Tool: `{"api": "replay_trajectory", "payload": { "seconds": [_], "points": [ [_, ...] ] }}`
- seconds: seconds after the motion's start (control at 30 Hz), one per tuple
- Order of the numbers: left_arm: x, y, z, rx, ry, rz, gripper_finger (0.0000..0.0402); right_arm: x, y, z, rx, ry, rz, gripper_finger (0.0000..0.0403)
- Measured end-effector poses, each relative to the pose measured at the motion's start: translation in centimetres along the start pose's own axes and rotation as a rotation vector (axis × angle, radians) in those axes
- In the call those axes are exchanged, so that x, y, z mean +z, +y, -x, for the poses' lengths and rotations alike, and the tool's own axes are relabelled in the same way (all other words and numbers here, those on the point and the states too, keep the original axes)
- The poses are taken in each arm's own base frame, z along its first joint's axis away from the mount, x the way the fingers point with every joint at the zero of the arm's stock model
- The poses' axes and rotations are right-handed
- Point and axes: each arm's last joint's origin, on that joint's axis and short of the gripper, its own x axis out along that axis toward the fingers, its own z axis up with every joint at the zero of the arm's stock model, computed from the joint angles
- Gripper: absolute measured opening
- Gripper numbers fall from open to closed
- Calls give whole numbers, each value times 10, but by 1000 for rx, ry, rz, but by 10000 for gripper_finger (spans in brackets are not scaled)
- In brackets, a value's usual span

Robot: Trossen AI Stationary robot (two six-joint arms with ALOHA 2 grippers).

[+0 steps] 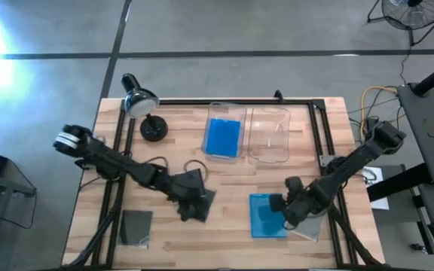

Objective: Pick & place jewel cases by type
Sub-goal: Put the blue CD case into the left transparent bin

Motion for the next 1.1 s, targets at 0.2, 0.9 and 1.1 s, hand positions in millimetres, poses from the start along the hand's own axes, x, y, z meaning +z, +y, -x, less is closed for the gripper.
{"api": "replay_trajectory", "payload": {
  "seconds": [0.2, 0.9, 1.1],
  "points": [
    [26, -8, -57, -23, 89, -92, 213, -6, -2, -37, 59, 39, -12, 281],
    [33, 6, -114, 7, 288, -2, 213, -62, 7, -47, 179, 213, 97, 274],
    [10, -27, -107, -49, 338, 26, 213, -78, 18, -54, 193, 250, 127, 274]
  ]
}}
